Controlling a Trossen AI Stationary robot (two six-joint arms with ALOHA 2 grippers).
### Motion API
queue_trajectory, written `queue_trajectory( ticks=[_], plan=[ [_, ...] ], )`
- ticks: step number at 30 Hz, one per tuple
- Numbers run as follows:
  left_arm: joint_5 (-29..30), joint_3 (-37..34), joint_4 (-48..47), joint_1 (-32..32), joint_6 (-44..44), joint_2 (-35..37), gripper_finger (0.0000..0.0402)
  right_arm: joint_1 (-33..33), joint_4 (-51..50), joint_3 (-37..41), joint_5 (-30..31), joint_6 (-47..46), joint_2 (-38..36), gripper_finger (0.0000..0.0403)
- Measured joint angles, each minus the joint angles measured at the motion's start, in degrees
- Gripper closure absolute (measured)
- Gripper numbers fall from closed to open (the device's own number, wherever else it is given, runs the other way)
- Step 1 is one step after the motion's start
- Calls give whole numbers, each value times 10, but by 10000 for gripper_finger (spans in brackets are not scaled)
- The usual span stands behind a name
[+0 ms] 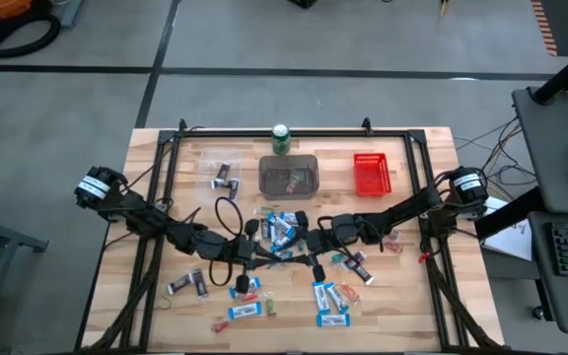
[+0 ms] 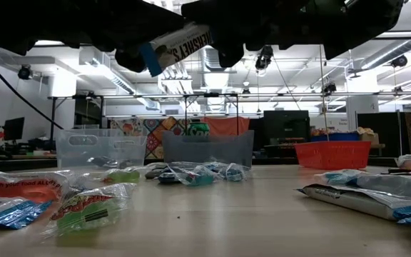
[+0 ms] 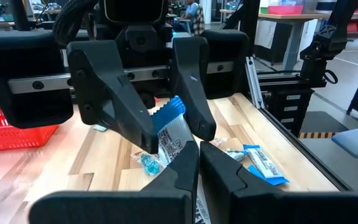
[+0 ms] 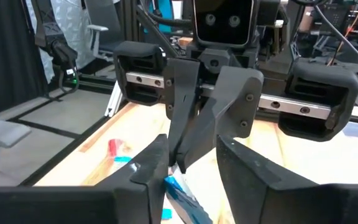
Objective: Organize candy in baskets
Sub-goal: Put the white chocolate bar into the red bin
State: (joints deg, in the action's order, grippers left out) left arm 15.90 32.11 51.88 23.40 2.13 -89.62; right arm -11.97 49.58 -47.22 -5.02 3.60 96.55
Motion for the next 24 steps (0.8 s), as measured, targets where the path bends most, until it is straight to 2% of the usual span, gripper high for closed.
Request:
queue_trajectory(
  ticks=[10,17,24],
  plan=[
    [0,0,-2,1,5,0,402,0,0,0,-2,-1,0,386],
    [0,0,-7,2,51,0,399,0,-11,0,0,-13,0,394],
    [0,0,-19,2,50,0,350,0,-41,0,3,-25,0,394]
  ],
)
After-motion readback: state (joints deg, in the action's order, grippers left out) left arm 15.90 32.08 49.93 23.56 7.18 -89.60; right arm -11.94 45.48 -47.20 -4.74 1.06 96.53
